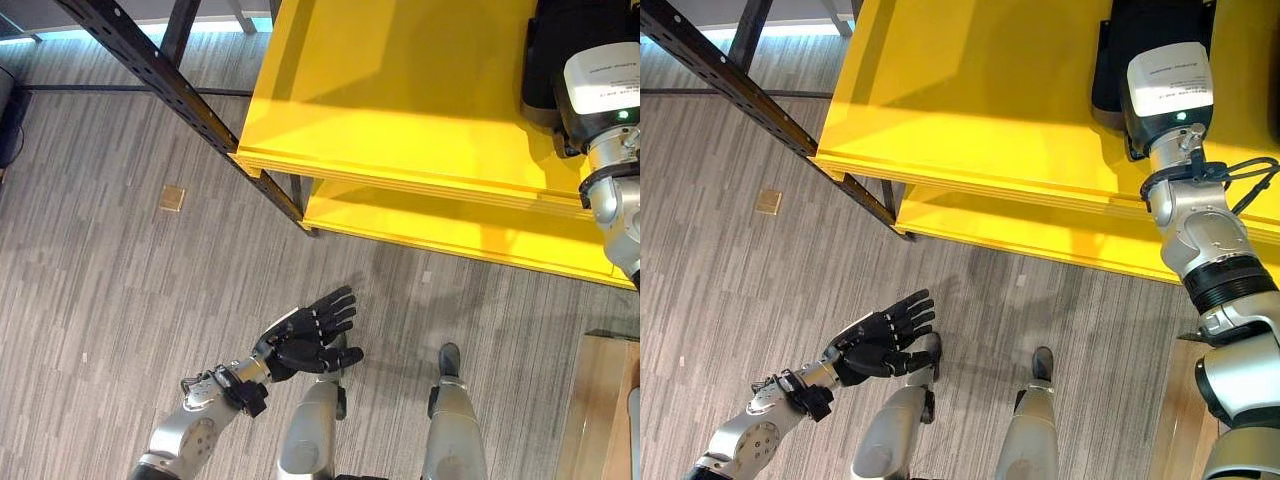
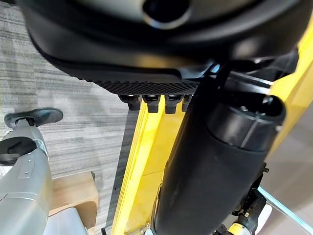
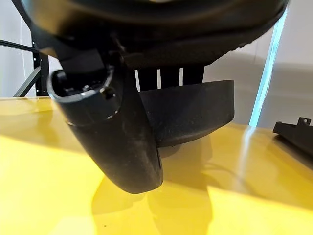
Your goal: Move parts from the plastic box to the shelf.
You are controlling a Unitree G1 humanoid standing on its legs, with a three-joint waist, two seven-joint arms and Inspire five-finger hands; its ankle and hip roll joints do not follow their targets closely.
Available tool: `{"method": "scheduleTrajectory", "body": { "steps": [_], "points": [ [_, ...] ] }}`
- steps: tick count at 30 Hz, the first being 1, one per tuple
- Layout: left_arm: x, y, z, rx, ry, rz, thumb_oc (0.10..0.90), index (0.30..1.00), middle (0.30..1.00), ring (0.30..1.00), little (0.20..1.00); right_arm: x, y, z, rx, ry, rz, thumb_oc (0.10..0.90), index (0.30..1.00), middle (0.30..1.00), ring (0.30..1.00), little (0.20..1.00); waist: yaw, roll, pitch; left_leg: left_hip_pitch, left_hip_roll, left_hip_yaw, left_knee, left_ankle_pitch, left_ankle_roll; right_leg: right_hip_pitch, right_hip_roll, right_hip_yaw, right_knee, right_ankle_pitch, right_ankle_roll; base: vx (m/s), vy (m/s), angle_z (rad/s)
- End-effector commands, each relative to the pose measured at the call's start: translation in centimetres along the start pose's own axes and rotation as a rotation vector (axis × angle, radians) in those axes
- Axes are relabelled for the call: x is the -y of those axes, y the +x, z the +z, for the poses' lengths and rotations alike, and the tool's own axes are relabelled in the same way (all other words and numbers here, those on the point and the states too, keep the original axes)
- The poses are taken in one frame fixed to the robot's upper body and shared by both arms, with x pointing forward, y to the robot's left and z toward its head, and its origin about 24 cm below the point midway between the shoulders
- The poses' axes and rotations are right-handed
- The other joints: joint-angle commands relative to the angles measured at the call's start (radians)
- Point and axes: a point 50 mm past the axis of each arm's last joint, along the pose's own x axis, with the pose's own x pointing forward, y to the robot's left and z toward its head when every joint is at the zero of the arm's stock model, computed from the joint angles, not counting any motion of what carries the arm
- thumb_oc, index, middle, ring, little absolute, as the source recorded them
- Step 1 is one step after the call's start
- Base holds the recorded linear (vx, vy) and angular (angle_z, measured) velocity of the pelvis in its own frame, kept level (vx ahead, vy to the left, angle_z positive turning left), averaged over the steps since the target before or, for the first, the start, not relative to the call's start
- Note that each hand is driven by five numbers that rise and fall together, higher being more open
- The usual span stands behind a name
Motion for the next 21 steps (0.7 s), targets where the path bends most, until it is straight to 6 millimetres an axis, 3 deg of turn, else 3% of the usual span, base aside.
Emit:
{"method": "scheduleTrajectory", "body": {
  "steps": [1, 21],
  "points": [
    [0.8, -0.8, 2.3, 0.056, 0.102, -0.086, 0.9, 1.0, 1.0, 1.0, 1.0, 5.6, 2.2, -1.2, 0.013, -0.083, -0.19, 0.4, 0.3, 0.3, 0.3, 0.3, 0.025, -0.056, -0.042, 0.005, 0.061, 0.01, 0.137, -0.2, 0.001, 0.029, -0.011, -0.044, -0.044, -0.037, -0.051, 0.0, 0.0, 0.0],
    [0.9, -0.6, 2.7, 0.067, 0.103, -0.091, 0.9, 1.0, 1.0, 1.0, 1.0, 6.6, 2.8, 0.5, 0.052, -0.058, -0.25, 0.4, 0.3, 0.3, 0.3, 0.3, 0.028, -0.043, -0.042, 0.003, 0.051, 0.005, 0.131, -0.196, 0.004, 0.031, -0.01, -0.041, -0.051, -0.036, -0.054, 0.0, 0.002, 0.01]
  ]
}}
